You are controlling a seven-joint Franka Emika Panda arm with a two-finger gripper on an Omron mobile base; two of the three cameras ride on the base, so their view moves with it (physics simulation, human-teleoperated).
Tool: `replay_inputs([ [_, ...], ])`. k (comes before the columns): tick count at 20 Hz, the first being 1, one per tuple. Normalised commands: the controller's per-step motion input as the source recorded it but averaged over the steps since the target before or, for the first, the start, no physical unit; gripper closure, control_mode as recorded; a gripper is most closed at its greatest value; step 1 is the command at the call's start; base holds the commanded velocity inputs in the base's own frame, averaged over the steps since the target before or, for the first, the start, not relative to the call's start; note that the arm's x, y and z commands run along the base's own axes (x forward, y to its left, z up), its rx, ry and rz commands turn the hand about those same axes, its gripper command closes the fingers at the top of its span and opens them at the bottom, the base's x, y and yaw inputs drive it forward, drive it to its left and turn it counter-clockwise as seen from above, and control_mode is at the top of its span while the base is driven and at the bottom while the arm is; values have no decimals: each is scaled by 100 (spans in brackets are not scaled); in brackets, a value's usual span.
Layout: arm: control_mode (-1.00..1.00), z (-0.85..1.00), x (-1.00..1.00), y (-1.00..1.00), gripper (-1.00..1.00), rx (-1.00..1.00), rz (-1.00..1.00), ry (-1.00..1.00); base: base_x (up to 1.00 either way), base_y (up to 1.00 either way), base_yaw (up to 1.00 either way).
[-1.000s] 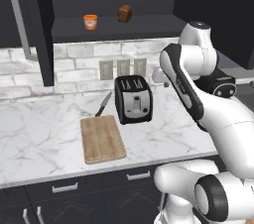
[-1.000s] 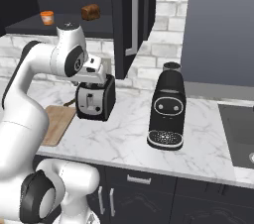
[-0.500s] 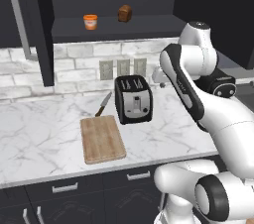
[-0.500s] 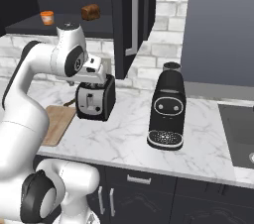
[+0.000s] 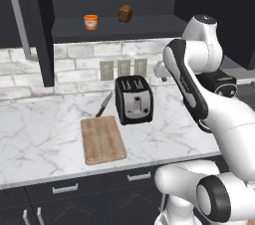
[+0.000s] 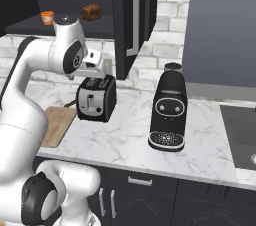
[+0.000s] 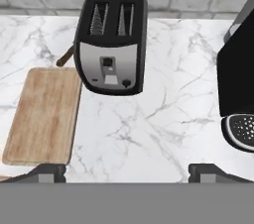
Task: Pick the bread, place it on the cutting board, pick the jam, place it on the counter, and close the cabinet.
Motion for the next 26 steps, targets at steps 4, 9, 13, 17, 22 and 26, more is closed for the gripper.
replay_inputs([
  [4,-100,81,-7,4,-100,-1,0,-21,0,0,0],
  [9,-100,84,-12,11,-100,-2,0,-25,0,0,0],
  [13,-100,73,-10,14,-100,0,0,-20,0,0,0],
  [17,-100,60,-10,26,-100,0,0,-22,0,0,0],
  [22,-100,57,0,41,-100,2,3,-15,0,0,0],
  [26,-100,40,0,55,-100,2,2,-7,0,0,0],
])
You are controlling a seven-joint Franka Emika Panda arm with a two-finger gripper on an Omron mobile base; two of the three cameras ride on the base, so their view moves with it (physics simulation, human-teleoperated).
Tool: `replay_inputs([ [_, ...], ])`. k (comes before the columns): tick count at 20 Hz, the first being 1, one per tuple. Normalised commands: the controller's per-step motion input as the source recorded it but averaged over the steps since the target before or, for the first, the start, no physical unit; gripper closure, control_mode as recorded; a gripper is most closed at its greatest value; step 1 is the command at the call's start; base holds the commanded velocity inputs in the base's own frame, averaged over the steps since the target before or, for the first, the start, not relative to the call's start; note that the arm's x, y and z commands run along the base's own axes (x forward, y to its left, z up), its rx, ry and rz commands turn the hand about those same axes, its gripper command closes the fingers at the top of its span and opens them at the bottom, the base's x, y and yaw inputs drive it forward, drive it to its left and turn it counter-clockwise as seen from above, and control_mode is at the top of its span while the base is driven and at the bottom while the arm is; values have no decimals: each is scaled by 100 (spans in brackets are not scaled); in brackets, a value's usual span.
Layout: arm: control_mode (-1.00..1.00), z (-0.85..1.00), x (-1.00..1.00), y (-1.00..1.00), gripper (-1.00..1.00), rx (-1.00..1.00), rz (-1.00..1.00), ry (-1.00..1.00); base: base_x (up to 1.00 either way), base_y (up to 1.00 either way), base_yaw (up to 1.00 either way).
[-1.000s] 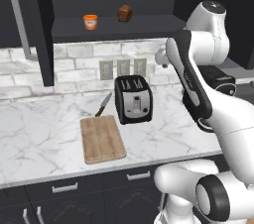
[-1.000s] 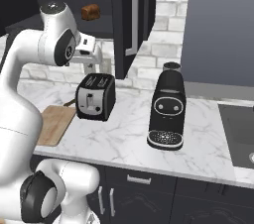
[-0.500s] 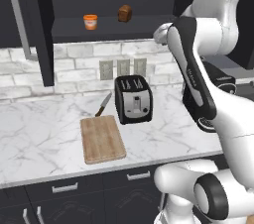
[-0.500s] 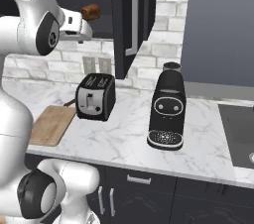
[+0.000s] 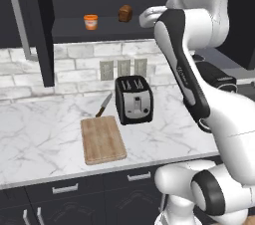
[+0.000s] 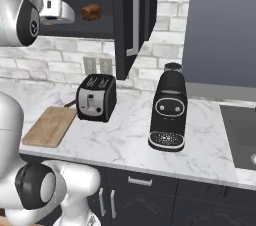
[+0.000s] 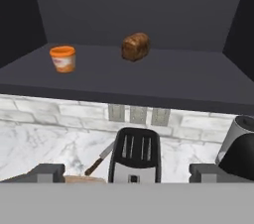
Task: Pick the bread, place it on the cutting board, pick the jam, place it on the counter, and close the cabinet.
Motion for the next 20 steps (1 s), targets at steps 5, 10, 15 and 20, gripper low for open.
replay_inputs([
  [5,-100,21,0,59,-100,3,4,-1,0,0,0],
  [10,-100,0,0,72,-100,0,4,0,0,0,0],
  [15,-100,-23,0,75,-100,0,3,0,0,0,0],
  [20,-100,-12,10,56,-100,1,0,0,0,0,0],
])
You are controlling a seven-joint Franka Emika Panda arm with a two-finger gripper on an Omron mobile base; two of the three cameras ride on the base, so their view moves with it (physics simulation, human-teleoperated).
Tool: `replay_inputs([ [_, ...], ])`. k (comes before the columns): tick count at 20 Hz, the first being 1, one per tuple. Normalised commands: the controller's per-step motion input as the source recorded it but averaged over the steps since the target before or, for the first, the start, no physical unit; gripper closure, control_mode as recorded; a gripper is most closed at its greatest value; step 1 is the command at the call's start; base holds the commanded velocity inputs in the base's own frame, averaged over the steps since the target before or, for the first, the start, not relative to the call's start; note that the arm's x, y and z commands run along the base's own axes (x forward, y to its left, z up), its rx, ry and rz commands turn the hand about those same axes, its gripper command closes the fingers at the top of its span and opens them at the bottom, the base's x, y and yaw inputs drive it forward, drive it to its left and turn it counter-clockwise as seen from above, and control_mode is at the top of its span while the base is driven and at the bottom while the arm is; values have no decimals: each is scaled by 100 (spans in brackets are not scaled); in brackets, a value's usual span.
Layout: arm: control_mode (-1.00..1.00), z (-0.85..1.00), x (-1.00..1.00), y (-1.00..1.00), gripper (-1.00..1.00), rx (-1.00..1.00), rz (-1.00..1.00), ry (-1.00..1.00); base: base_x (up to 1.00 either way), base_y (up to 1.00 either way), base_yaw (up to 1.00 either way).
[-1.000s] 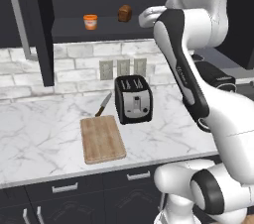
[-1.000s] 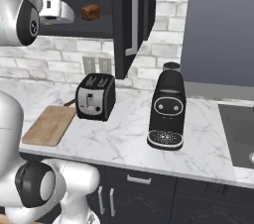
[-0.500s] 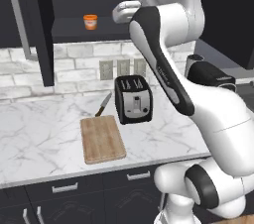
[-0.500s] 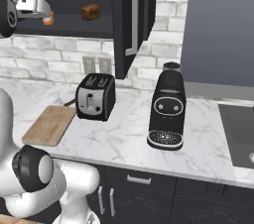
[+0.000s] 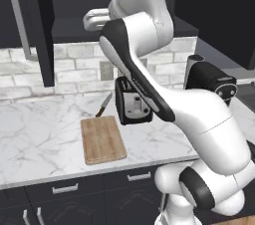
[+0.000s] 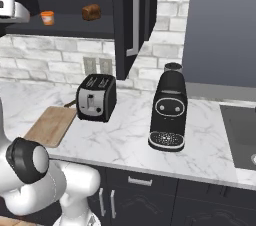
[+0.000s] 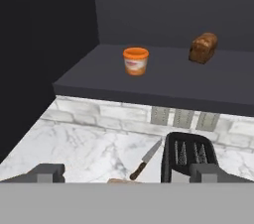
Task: Pick the bread, place it on the cutting board, pick the jam, place it on the counter, and close the cabinet.
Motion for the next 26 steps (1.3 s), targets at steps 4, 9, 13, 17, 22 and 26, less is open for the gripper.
replay_inputs([
  [4,-100,0,47,21,-100,3,0,0,0,0,0],
  [9,-100,0,77,0,-100,7,1,0,0,0,0],
  [13,-100,0,78,0,-100,6,2,0,0,0,0],
  [17,-100,-7,71,4,-100,1,0,0,0,0,0],
  [22,-100,-5,66,4,-100,0,0,0,0,0,0],
  [26,-100,0,55,6,-100,0,0,0,0,0,0],
])
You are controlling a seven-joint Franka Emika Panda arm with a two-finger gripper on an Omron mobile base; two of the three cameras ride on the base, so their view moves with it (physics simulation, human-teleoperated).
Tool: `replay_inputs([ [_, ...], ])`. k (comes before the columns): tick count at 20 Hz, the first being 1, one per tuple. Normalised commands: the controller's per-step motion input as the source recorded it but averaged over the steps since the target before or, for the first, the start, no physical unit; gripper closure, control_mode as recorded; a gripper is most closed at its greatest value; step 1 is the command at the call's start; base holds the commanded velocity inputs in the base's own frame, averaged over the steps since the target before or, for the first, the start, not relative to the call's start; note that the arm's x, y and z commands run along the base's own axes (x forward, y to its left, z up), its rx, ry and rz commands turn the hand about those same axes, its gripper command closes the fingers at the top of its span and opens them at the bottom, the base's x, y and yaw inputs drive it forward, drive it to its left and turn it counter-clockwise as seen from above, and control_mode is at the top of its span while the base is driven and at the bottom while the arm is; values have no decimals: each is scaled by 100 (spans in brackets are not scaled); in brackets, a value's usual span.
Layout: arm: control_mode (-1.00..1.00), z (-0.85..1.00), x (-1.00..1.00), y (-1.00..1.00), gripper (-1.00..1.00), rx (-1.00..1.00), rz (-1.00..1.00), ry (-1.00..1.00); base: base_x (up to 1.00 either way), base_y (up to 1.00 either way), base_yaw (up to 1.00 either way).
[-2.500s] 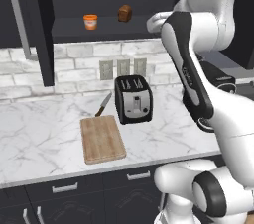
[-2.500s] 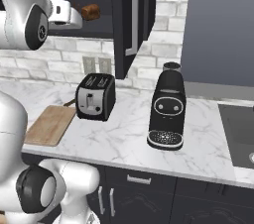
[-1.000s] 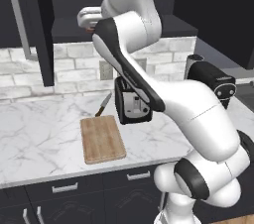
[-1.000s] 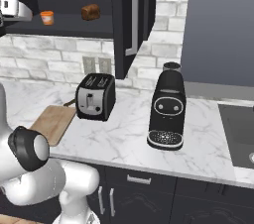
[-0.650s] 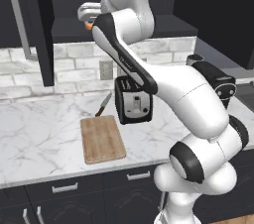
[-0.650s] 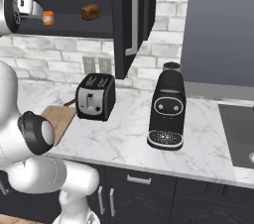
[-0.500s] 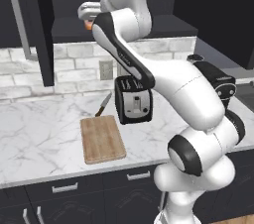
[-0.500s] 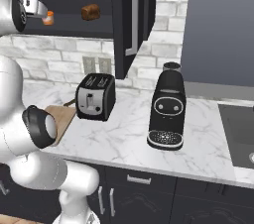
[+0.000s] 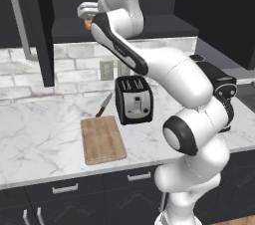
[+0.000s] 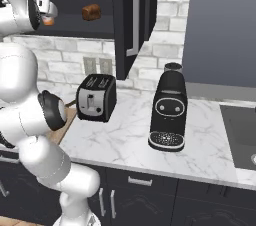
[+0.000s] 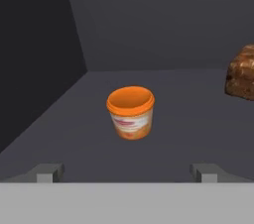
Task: Pick the bread, place it on the cutting board, pick the jam, place it on the counter, and close the cabinet.
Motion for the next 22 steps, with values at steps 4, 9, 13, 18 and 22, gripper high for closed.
replay_inputs([
  [4,-100,0,44,3,-100,0,0,0,0,0,0],
  [9,-100,0,28,11,-100,0,0,4,0,0,0],
  [13,-100,0,17,17,-100,0,1,8,0,0,0],
  [18,-100,0,16,13,-100,0,1,6,0,0,0],
  [22,-100,0,20,5,-100,0,1,6,0,0,0],
])
